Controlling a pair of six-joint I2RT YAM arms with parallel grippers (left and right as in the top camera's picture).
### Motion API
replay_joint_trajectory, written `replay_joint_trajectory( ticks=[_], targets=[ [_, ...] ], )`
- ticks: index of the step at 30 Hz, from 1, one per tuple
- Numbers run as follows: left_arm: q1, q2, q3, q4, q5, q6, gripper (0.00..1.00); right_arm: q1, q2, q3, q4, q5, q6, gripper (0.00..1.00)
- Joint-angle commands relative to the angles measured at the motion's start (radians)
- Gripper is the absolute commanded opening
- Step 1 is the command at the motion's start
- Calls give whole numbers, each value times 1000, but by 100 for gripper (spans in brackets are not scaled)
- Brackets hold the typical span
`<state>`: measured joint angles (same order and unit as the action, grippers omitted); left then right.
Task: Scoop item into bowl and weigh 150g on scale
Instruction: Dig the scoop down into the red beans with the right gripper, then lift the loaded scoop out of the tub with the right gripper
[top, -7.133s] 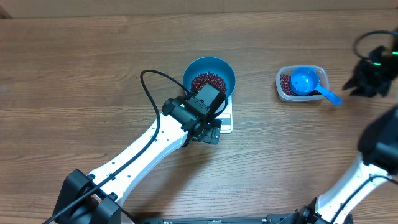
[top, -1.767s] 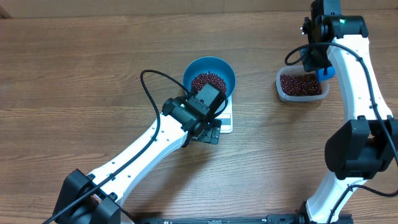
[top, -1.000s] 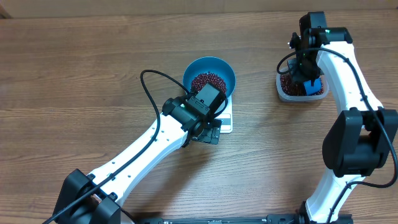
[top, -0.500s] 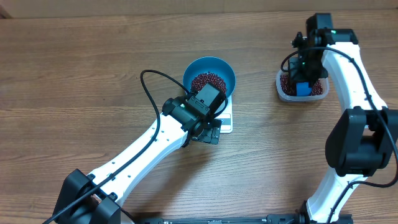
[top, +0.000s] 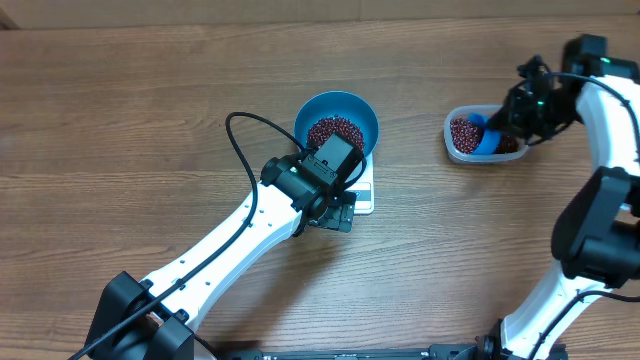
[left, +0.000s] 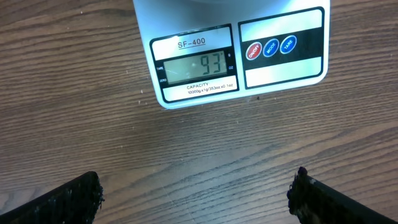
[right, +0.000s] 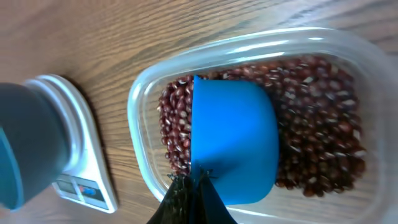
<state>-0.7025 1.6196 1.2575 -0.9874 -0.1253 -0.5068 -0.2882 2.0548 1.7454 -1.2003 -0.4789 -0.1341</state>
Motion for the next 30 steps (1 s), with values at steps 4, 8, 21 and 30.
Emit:
replay_joint_trajectory(
  ticks=[4, 8, 21, 30],
  targets=[
    [2, -16, 17, 1, -16, -18, 100, -77, 5, -5, -18, -113, 3, 4],
    [2, -16, 17, 1, -16, -18, 100, -116, 5, -5, -25, -196, 3, 4],
    [2, -16, 17, 1, -16, -18, 100, -229, 5, -3, -119, -354, -58, 4],
    [2, -16, 17, 1, -16, -18, 100, -269, 5, -3, -146, -423, -59, 4]
  ],
)
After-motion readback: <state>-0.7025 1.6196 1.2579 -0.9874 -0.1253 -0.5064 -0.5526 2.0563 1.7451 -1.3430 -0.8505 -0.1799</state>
